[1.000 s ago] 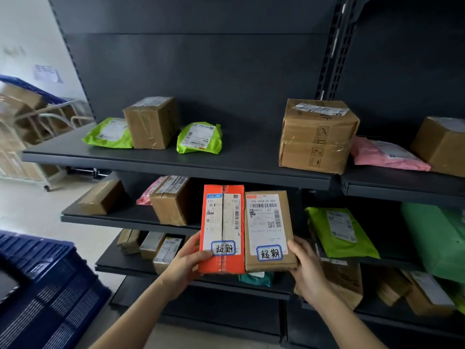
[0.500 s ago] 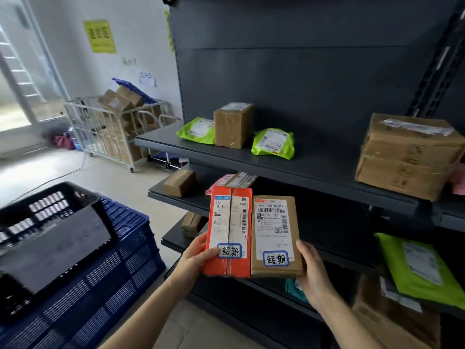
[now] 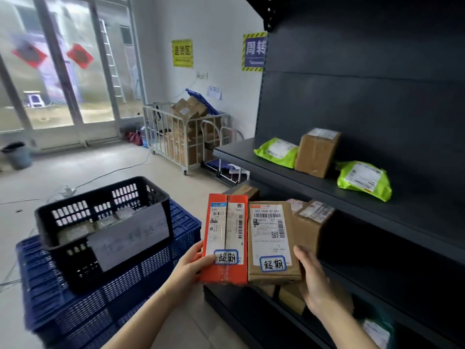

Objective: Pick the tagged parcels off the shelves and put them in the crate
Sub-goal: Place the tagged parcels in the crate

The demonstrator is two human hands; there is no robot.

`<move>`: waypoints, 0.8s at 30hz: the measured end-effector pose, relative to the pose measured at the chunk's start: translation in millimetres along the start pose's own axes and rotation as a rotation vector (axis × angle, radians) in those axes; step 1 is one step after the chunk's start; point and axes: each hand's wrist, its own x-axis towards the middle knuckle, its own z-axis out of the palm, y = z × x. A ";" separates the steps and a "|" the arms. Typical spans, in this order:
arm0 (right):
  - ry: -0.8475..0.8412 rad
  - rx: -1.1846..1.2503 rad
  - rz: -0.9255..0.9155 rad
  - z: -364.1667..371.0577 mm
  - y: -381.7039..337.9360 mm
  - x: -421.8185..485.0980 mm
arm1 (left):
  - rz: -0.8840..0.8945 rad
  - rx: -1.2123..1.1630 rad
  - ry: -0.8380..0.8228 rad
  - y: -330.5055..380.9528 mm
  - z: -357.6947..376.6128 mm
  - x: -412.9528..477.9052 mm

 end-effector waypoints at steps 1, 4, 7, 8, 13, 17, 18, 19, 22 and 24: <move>-0.010 -0.006 -0.002 15.2 1.4 6.0 | 0.002 -0.013 0.010 5.9 -14.1 1.1; -0.035 -0.008 -0.022 61.4 5.2 26.0 | 0.016 -0.025 0.033 22.5 -56.1 6.7; -0.066 0.013 -0.047 109.9 8.0 43.8 | 0.030 -0.017 0.055 37.3 -98.4 13.8; -0.073 0.020 -0.059 125.3 9.4 49.6 | 0.031 -0.021 0.056 42.0 -112.5 16.5; -0.115 0.025 -0.064 190.8 21.9 79.0 | 0.037 -0.036 0.082 57.9 -175.9 25.8; -0.153 -0.008 -0.019 232.7 35.6 107.6 | 0.035 -0.051 0.140 60.1 -218.7 33.2; -0.162 -0.014 -0.006 241.9 39.6 116.1 | 0.033 -0.058 0.156 59.5 -228.2 35.8; -0.171 -0.022 0.004 251.1 43.5 124.5 | 0.031 -0.068 0.175 58.5 -237.7 38.6; -0.214 -0.038 0.040 279.1 56.1 151.3 | 0.022 -0.090 0.250 55.8 -264.1 47.8; -0.249 -0.044 0.068 298.0 64.6 172.4 | 0.016 -0.100 0.293 55.4 -280.8 55.8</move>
